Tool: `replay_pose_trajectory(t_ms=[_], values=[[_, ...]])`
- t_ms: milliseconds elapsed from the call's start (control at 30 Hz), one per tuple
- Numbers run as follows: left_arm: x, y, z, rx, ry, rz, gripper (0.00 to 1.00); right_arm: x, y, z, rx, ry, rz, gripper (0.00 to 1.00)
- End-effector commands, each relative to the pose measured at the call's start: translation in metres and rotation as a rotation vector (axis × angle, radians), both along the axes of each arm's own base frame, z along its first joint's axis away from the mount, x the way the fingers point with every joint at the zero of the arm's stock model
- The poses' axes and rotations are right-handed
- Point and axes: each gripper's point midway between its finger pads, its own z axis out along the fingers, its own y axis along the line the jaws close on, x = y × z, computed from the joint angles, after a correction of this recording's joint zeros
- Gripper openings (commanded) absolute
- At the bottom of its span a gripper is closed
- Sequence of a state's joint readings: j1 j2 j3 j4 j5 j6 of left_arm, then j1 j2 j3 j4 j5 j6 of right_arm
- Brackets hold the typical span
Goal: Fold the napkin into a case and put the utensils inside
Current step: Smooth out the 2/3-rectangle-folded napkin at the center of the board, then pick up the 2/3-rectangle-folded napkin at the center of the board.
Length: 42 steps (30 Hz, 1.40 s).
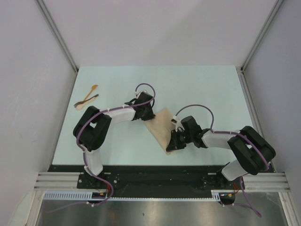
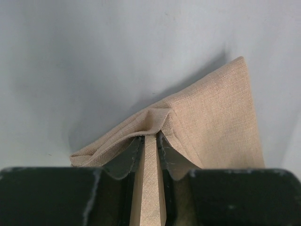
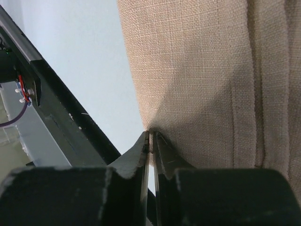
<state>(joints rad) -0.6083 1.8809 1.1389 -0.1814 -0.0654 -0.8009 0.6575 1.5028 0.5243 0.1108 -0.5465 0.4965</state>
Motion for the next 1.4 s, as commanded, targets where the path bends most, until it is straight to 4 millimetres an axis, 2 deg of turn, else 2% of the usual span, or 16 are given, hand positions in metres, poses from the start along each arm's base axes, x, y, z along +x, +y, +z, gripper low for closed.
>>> replay_pose_trajectory(t_ms=[0,100,167,200,267,300,400,500,567,600,667,800,833,1033,1233,1367], values=[[0.013,-0.009,0.022,-0.032,-0.058,-0.028,0.20,0.006,-0.001,0.009,0.004,-0.048,0.006,0.12],[0.012,-0.008,0.042,-0.051,-0.091,-0.030,0.21,0.010,-0.005,0.024,0.022,-0.069,-0.009,0.14],[0.010,-0.008,0.057,-0.069,-0.110,-0.035,0.23,0.012,-0.009,0.032,0.040,-0.058,-0.025,0.22],[0.009,-0.008,0.063,-0.077,-0.116,-0.041,0.24,0.018,-0.013,0.044,0.059,-0.084,-0.049,0.37],[0.004,-0.013,0.076,-0.099,-0.134,-0.064,0.28,0.023,-0.021,0.058,0.046,-0.098,-0.073,0.48],[0.001,-0.014,0.079,-0.100,-0.132,-0.072,0.31,0.031,-0.026,0.069,0.039,-0.149,-0.093,0.64],[-0.014,-0.021,0.085,-0.110,-0.127,-0.103,0.36,0.061,-0.053,0.085,-0.046,-0.236,-0.197,0.99],[-0.037,-0.031,0.087,-0.106,-0.120,-0.143,0.37,0.092,-0.074,0.097,-0.105,-0.294,-0.262,1.00],[-0.057,-0.037,0.079,-0.102,-0.095,-0.162,0.35,0.107,-0.084,0.086,-0.166,-0.300,-0.250,1.00],[-0.061,-0.043,0.081,-0.124,-0.105,-0.171,0.34,0.121,-0.084,0.096,-0.168,-0.329,-0.246,1.00],[-0.076,-0.051,0.071,-0.126,-0.081,-0.187,0.29,0.138,-0.095,0.082,-0.217,-0.315,-0.232,0.97],[-0.089,-0.059,0.050,-0.132,-0.030,-0.160,0.21,0.163,-0.084,0.076,-0.130,-0.274,-0.175,0.76],[-0.090,-0.062,0.046,-0.139,-0.022,-0.154,0.20,0.168,-0.080,0.077,-0.112,-0.293,-0.165,0.74],[-0.091,-0.069,0.021,-0.115,0.008,-0.159,0.18,0.165,-0.069,0.053,-0.067,-0.215,-0.130,0.68],[-0.092,-0.068,0.008,-0.103,0.026,-0.163,0.17,0.163,-0.068,0.029,-0.071,-0.171,-0.097,0.62],[-0.092,-0.066,0.005,-0.093,0.025,-0.161,0.17,0.161,-0.066,0.016,-0.071,-0.136,-0.070,0.49]])
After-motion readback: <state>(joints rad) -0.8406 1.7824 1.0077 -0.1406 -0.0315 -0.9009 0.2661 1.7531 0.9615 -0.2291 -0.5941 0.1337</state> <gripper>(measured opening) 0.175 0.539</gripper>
